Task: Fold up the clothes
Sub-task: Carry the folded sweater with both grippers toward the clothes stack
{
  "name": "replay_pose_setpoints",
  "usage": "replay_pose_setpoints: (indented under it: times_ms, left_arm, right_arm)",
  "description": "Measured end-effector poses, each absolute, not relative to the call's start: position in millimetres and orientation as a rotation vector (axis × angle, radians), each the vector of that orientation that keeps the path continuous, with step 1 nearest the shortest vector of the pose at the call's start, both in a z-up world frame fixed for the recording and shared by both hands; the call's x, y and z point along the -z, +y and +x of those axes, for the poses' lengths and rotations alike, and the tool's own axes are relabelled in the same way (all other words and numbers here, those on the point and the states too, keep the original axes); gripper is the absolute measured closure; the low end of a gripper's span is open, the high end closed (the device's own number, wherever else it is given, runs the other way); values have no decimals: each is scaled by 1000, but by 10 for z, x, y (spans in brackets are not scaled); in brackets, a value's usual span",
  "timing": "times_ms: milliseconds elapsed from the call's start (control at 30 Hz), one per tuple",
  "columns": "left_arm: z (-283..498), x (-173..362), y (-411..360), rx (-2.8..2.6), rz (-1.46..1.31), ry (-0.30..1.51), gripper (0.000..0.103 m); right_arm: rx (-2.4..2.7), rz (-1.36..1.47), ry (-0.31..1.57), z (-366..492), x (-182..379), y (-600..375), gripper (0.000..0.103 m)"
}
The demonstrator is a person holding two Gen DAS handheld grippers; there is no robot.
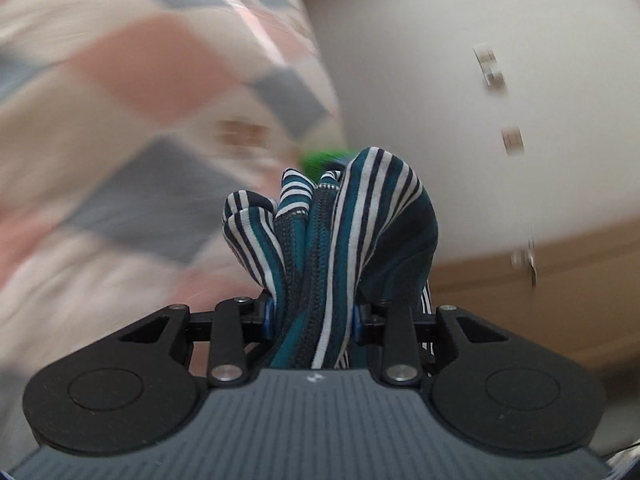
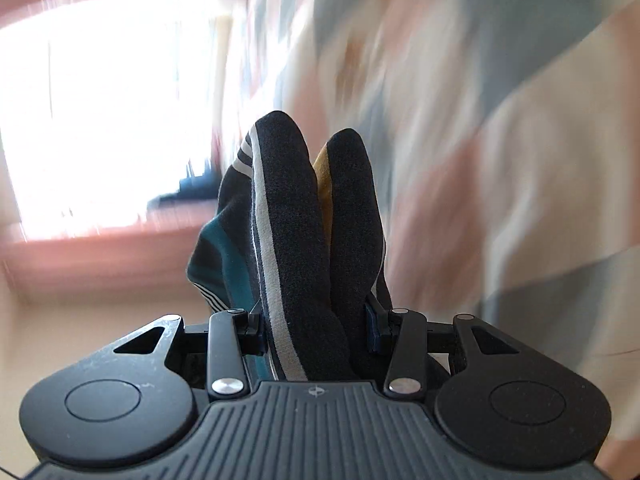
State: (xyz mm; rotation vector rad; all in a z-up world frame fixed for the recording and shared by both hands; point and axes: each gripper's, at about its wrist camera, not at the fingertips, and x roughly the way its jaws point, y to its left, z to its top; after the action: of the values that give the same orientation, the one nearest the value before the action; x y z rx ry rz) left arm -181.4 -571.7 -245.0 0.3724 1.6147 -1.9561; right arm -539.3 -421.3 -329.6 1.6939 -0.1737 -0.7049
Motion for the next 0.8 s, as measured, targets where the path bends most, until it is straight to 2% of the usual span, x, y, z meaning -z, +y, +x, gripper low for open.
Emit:
replay_pose_setpoints:
  times_ms: [200,433,600,800]
  left_arm:
    - [-3612,1817,-7005,2245,651,1423,75]
    - [-5132,1675,-7945,2375,938,1263,74]
    - [-5663,1944,-8256,2408,1044,1211,74]
    - [-5696,2423,-8470,2377,1067,1288,74]
  right_arm:
    - [948,1616,-621,-6539,3086,-4009,61]
    - [1110,1565,-1071,-7075,3254,-4361,61]
    - [1189,1577,-1207,-7154,3471,-4612,61]
    - [1249,1625,-1200,-7244,3720,-4786,61]
